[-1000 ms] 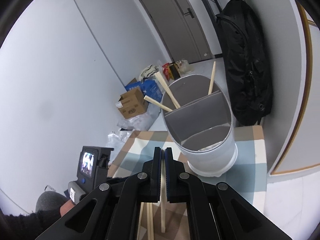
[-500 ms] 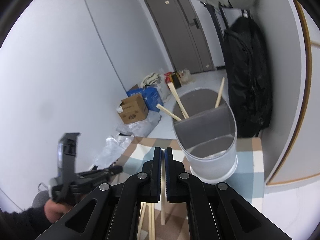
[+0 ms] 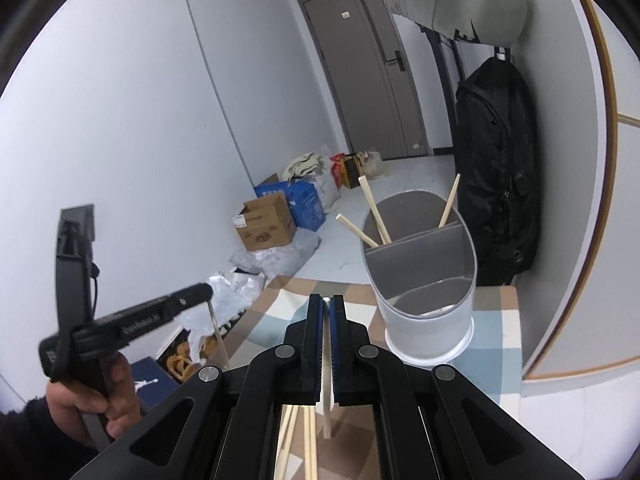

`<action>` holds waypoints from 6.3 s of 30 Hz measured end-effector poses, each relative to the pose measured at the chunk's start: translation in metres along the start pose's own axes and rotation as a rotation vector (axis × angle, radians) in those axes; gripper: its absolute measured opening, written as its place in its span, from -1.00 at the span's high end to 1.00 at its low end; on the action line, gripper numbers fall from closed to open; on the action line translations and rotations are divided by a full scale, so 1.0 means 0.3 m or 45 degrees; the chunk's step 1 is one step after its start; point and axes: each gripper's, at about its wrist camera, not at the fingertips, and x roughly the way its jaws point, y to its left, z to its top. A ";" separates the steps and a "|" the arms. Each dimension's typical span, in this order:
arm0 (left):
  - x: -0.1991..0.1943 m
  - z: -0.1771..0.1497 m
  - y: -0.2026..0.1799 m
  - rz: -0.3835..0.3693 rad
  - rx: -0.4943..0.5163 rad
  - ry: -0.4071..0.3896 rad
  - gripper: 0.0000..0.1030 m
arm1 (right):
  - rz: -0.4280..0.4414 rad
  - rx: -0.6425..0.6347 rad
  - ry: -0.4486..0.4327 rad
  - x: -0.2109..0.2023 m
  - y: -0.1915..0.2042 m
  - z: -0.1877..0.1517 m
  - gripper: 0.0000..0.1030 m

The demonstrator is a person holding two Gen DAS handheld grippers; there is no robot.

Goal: Organize utensils
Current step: 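Carry both held chopsticks over the white holder's opening, then open both tools to drop the chopsticks into the holder, then move both open tools back down toward the chopstick pile, then grasp a chopstick with the right tool while the left tool hovers over the pile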

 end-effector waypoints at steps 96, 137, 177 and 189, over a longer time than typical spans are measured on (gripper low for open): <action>0.213 0.394 -0.325 -0.458 0.196 0.190 0.15 | 0.069 0.084 -0.009 0.156 -0.344 0.448 0.43; -0.048 0.036 -0.076 0.143 0.101 -0.079 -0.72 | 0.093 -0.081 0.032 0.043 0.036 0.058 -0.62; 0.056 -0.160 0.262 0.210 -0.130 0.205 -0.72 | -0.187 -0.365 0.761 0.663 0.096 -0.281 0.07; 0.060 -0.150 0.285 0.195 -0.169 0.212 -0.72 | -0.237 -0.449 0.797 0.680 0.112 -0.278 0.21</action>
